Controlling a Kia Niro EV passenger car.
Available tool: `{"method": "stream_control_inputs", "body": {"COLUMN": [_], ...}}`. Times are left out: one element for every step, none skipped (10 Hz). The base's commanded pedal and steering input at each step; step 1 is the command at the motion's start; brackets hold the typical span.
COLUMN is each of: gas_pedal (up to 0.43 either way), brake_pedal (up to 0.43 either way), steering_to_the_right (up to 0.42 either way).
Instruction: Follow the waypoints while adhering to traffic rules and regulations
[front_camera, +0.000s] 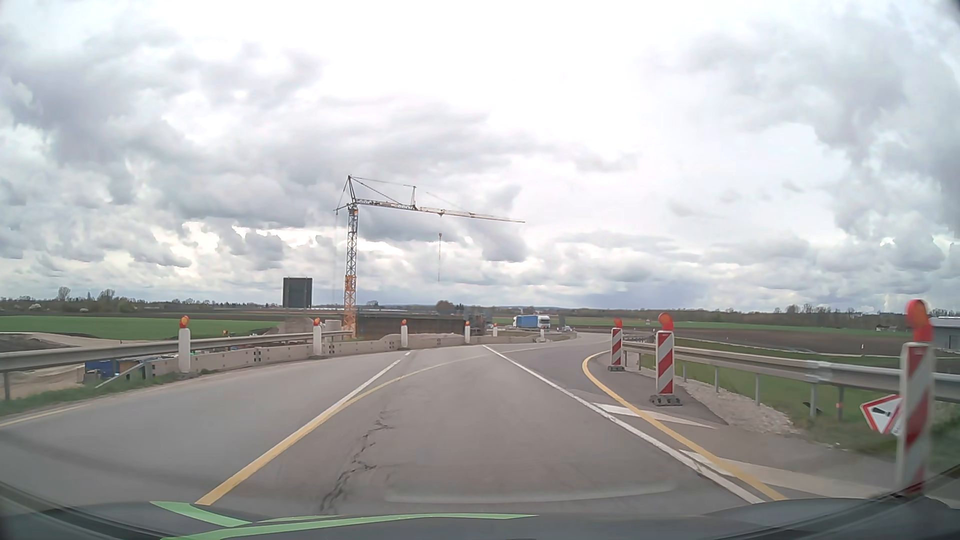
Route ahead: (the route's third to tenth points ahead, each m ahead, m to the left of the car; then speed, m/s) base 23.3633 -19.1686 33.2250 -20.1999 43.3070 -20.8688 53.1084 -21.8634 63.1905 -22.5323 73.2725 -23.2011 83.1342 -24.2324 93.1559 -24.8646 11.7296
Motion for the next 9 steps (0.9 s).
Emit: {"method": "stream_control_inputs", "body": {"gas_pedal": [0.067, 0.067, 0.067, 0.067, 0.067, 0.067, 0.067, 0.067, 0.067], "brake_pedal": [0.000, 0.000, 0.000, 0.000, 0.000, 0.000, 0.000, 0.000, 0.000], "steering_to_the_right": [0.034, 0.037, 0.038, 0.038, 0.039, 0.041, 0.042, 0.044, 0.047]}}
